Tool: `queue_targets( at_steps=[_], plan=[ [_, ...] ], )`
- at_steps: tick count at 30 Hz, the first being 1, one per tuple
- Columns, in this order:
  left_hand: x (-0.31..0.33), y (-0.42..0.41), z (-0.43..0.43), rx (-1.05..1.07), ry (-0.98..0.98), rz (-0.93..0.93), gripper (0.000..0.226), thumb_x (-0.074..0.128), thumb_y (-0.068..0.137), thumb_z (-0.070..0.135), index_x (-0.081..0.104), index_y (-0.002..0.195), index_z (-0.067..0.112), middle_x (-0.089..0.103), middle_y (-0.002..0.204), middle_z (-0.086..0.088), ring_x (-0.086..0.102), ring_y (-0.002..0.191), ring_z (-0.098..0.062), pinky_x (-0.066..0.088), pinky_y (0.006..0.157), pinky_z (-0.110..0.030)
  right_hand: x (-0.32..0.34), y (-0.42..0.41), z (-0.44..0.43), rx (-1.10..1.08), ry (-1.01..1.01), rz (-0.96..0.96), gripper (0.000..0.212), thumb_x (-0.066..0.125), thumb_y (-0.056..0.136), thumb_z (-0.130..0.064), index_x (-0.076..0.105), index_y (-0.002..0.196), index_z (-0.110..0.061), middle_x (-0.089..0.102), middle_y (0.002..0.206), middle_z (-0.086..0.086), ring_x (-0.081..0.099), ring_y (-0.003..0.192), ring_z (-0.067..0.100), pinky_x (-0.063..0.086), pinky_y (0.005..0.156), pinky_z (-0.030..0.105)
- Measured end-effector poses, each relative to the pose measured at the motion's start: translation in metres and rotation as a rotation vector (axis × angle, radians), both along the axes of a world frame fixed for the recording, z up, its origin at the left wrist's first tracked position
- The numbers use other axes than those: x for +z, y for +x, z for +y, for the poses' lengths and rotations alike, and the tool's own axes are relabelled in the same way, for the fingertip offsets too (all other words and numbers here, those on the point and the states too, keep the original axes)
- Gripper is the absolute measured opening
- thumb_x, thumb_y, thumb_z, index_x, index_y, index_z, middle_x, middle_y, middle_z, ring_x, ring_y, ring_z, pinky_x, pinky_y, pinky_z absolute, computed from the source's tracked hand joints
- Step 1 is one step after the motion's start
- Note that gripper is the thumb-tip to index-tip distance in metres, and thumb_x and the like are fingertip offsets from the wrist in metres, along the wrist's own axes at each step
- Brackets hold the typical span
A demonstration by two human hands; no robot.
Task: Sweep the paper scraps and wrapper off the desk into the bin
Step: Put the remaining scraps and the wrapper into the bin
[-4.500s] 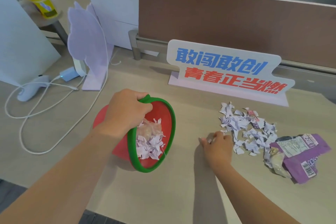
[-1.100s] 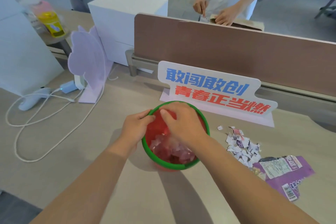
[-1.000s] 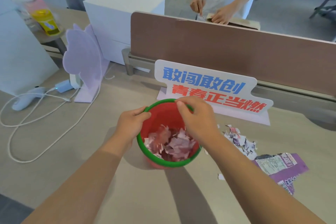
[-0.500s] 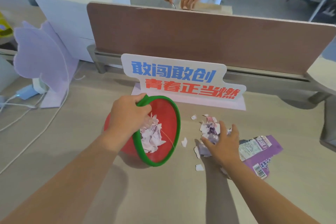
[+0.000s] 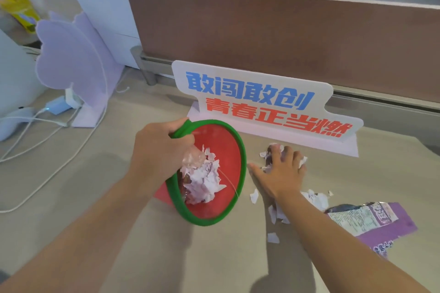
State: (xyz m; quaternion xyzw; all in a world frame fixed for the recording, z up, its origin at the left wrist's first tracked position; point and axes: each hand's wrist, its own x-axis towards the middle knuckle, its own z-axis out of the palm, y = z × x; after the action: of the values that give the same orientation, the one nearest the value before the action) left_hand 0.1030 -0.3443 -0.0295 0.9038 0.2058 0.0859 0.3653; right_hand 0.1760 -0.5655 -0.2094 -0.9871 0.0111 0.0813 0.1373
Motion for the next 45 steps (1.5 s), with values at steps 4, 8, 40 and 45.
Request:
queue_targets(
  at_steps=[4, 8, 40, 45],
  plan=[
    [0.0, -0.006, 0.006, 0.045, -0.067, -0.039, 0.038, 0.065, 0.074, 0.022, 0.058, 0.057, 0.055, 0.052, 0.069, 0.012, 0.046, 0.064, -0.009, 0.038, 0.058, -0.01, -0.01, -0.001, 0.012, 0.125, -0.104, -0.07, 0.064, 0.036, 0.082, -0.063, 0.035, 0.129, -0.021, 0.043, 0.132, 0.011, 0.037, 0.121, 0.035, 0.033, 0.102, 0.049],
    [0.001, -0.011, 0.012, 0.072, -0.12, -0.059, 0.033, 0.066, 0.075, 0.022, 0.062, 0.062, 0.052, 0.054, 0.073, 0.011, 0.047, 0.067, -0.01, 0.047, 0.069, -0.023, -0.016, -0.009, 0.014, 0.288, -0.016, -0.301, 0.037, 0.036, 0.085, -0.036, 0.061, 0.092, -0.01, 0.064, 0.092, 0.009, 0.057, 0.081, 0.03, 0.049, 0.07, 0.038],
    [0.003, -0.034, 0.043, 0.021, -0.126, -0.079, 0.02, 0.059, 0.057, 0.047, 0.055, 0.072, 0.034, 0.049, 0.07, 0.01, 0.041, 0.065, -0.01, 0.041, 0.059, -0.019, 0.093, -0.026, 0.064, 0.039, 0.691, -0.21, 0.023, 0.056, 0.088, -0.021, 0.066, 0.07, -0.011, 0.063, 0.072, 0.002, 0.054, 0.071, 0.02, 0.041, 0.067, 0.028],
    [0.007, -0.029, 0.042, 0.03, -0.107, 0.006, 0.011, 0.062, 0.062, 0.039, 0.053, 0.064, 0.034, 0.056, 0.065, 0.005, 0.043, 0.058, -0.01, 0.042, 0.057, -0.02, 0.023, 0.033, 0.012, -0.07, 0.365, -0.018, 0.021, 0.05, 0.089, -0.014, 0.068, 0.098, -0.007, 0.06, 0.113, 0.02, 0.055, 0.099, 0.031, 0.043, 0.091, 0.038]
  ],
)
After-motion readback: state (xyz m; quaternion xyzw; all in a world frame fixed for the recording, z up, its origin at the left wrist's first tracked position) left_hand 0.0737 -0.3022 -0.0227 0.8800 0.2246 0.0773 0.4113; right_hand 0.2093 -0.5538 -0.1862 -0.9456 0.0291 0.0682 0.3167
